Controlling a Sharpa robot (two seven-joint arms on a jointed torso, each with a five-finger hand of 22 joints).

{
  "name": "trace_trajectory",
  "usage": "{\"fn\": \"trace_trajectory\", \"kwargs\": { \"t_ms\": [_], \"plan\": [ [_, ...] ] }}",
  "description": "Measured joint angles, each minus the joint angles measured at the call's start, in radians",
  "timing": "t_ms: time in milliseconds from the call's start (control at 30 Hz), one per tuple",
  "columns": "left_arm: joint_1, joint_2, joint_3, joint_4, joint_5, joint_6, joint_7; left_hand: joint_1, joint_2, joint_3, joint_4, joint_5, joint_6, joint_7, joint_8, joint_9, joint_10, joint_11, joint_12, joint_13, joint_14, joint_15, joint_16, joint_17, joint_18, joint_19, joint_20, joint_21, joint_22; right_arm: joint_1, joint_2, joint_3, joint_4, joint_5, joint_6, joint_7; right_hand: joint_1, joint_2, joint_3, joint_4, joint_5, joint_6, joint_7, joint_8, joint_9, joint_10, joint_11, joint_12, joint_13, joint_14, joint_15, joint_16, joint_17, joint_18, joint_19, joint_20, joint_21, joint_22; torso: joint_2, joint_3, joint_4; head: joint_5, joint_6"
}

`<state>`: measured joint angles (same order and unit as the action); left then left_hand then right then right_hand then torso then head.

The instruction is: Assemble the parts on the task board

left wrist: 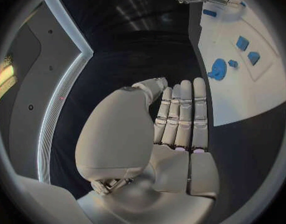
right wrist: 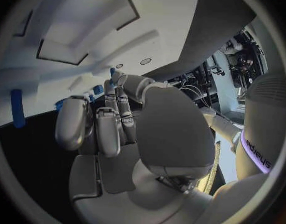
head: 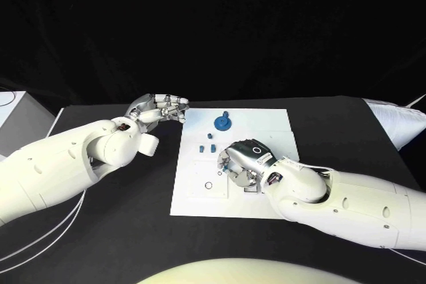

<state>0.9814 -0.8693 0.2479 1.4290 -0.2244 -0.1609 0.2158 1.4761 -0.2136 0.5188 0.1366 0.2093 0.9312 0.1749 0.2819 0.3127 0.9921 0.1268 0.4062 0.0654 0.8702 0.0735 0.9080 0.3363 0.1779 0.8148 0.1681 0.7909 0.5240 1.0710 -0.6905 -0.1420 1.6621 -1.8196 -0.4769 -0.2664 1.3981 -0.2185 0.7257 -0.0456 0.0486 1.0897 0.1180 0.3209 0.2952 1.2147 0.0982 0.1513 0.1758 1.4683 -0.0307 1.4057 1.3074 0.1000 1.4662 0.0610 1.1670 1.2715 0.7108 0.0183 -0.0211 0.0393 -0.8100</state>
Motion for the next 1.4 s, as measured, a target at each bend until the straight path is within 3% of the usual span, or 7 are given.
{"fn": "trace_trajectory", "kwargs": {
  "t_ms": [400,1400],
  "plan": [
    [0.000,-0.004,0.000,0.001,0.000,0.000,-0.001,0.000,0.000,0.000,0.000,0.000,0.000,0.000,0.000,0.000,0.000,0.000,0.000,0.001,0.000,0.000,-0.004,0.001,0.000,0.000,0.000,0.000,0.000,-0.009,0.009,0.001,0.007,-0.001,0.005,-0.005,0.000,0.000,0.000,0.000,-0.001,0.000,0.000,0.000,0.000,0.000,0.000,-0.001,0.000,0.000,0.000,0.000,0.000,0.000,0.000,0.000,0.000,-0.001,0.001,0.0007,-0.0006,0.015,-0.017],
    [0.000,-0.005,0.000,0.001,0.000,0.000,-0.009,0.000,0.000,-0.003,0.003,0.000,0.000,0.000,0.000,0.000,0.000,0.000,-0.005,0.001,0.000,0.000,-0.004,0.001,0.000,0.000,0.000,0.000,0.000,-0.013,0.025,0.000,-0.008,-0.005,0.004,-0.013,0.000,0.000,0.001,-0.004,0.003,0.000,0.000,0.000,0.001,0.002,0.002,-0.005,0.000,0.000,0.000,0.000,0.000,0.000,0.000,0.000,0.000,-0.001,0.000,0.0004,-0.0007,0.019,-0.021]
  ]
}}
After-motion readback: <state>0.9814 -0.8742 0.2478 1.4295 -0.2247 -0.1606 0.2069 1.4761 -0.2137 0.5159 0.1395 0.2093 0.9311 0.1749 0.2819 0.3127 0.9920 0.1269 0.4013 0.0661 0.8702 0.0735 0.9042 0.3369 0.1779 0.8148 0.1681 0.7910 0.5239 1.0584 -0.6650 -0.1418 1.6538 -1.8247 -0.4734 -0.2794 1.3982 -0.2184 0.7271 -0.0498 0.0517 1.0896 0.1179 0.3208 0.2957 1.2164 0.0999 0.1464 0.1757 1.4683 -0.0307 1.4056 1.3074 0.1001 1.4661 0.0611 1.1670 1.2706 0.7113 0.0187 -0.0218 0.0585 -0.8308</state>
